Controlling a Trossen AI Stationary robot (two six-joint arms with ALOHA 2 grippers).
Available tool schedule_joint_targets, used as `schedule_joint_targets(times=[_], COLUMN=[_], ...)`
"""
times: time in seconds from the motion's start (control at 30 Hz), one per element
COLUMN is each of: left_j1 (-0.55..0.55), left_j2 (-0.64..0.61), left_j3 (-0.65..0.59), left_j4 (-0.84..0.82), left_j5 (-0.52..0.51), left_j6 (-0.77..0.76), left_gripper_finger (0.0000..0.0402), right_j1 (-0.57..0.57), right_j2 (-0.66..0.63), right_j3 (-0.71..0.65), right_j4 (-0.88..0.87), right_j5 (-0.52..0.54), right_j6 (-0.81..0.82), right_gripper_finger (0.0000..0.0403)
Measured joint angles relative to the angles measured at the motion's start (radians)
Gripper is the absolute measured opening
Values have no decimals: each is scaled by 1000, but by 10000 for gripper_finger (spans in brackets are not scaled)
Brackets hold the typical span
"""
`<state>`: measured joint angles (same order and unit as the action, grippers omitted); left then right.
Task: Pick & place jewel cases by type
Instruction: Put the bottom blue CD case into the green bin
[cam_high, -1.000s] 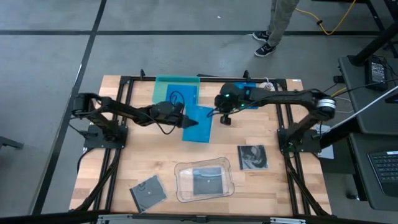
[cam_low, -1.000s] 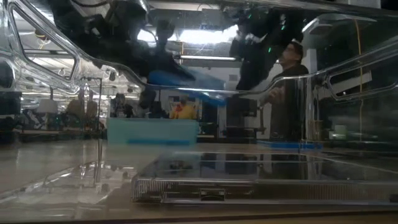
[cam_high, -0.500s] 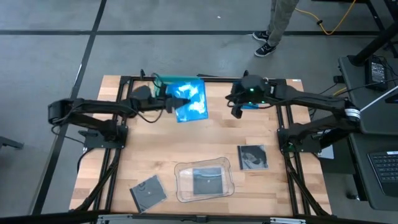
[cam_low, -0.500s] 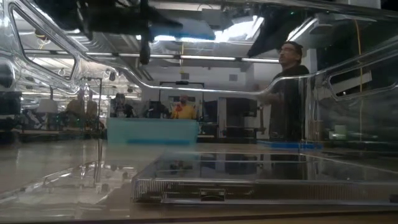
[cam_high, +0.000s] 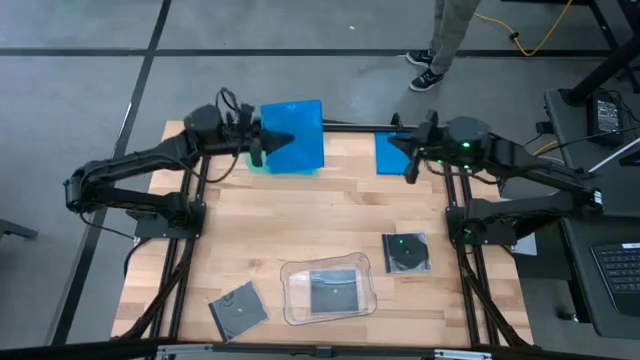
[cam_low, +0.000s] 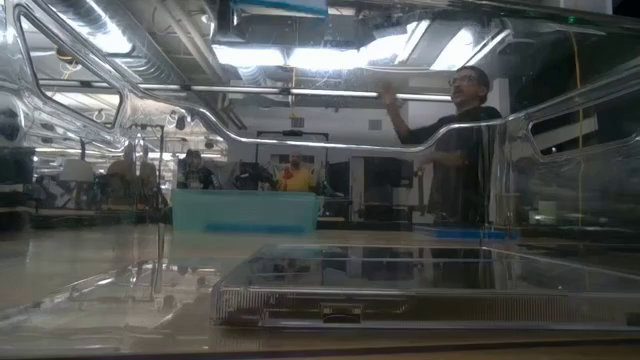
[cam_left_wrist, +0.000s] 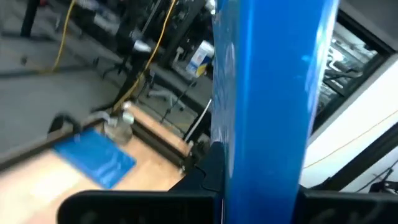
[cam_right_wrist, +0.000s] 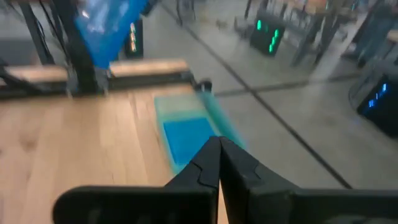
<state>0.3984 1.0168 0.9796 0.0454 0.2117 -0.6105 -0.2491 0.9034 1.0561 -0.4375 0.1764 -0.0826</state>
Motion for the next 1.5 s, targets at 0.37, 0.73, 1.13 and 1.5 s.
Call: schedule_joint_targets(times=[0.37,0.73,1.13,1.5], left_j1=[16,7,-57,-115], left_j2=[2,2,2,2], left_j3=[209,249,302,381], left_j4=[-158,-183,-185,-242], left_j5=[-1,27,52,42], left_j6=[204,352,611,935], left_gripper_finger=[4,4,4,4], right_j1=[39,39,38,38], right_j2=[-83,-62,-58,-57], right_j3=[2,76,87,87], right_j4=[117,105,103,103], right_j5=[-59,-92,-92,-92], right_j6=[16,-16,29,76], right_gripper_finger=[10,10,10,10])
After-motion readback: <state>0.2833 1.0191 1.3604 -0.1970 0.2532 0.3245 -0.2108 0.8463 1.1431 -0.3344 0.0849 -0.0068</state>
